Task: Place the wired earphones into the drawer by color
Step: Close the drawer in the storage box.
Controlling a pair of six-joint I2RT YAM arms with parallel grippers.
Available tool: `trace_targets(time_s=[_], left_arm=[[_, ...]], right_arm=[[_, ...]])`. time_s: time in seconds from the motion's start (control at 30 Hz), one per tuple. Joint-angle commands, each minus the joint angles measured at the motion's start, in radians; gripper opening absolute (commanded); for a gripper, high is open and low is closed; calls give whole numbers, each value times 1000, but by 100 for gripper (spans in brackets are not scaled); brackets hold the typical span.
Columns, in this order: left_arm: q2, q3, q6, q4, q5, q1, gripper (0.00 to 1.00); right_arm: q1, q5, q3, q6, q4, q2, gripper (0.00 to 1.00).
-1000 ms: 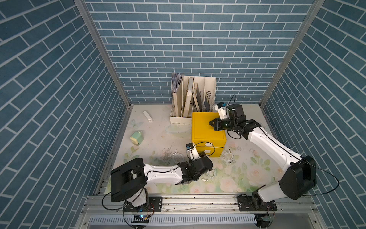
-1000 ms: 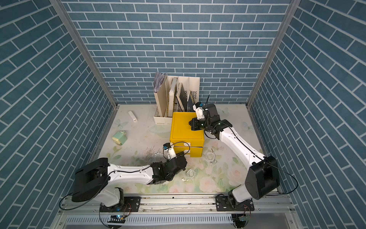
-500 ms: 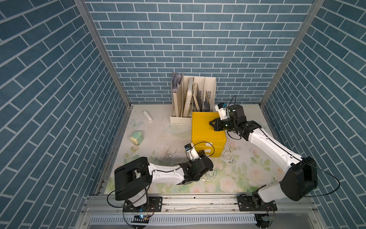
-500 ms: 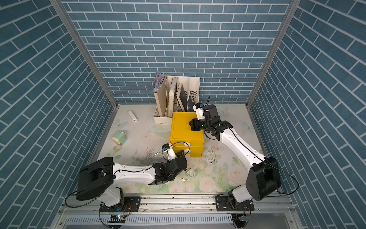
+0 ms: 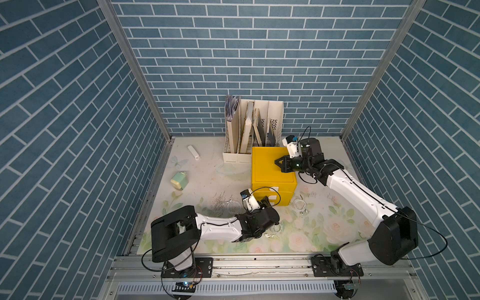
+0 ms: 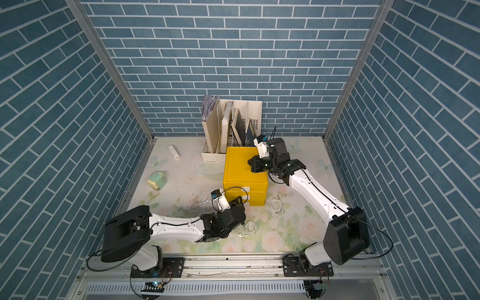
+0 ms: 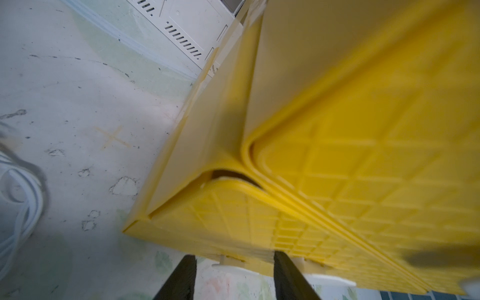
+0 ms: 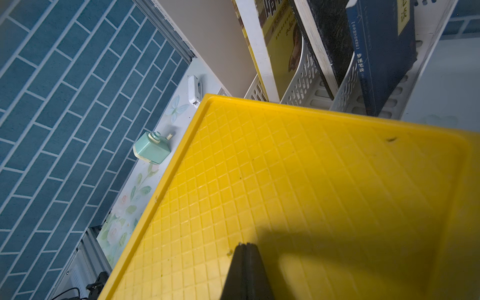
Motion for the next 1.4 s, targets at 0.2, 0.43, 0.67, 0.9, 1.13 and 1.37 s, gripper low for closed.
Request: trace_targets(time_s=[0.2, 0.43, 0.67, 0.9, 1.13, 1.37], left_arm=[[-133, -24, -91, -243, -16, -96, 55], [-412, 19, -173, -614, -244, -302, 55], [-620, 13, 28, -613, -244, -305, 55], [-684, 20, 160, -587, -192, -305, 55], [-573, -30, 227, -464, 73, -279, 55], [-271, 63, 317, -356, 387, -221, 54]], right_arm=[[-7, 12, 26, 6, -99, -138, 0], [-10, 71, -82, 112, -215, -491, 33], [-8, -19, -721, 638, 84, -1032, 38], [-1, 9, -1022, 884, 180, -1307, 38], [6, 16, -1065, 895, 186, -1295, 37], [6, 33, -934, 739, 141, -1062, 36]])
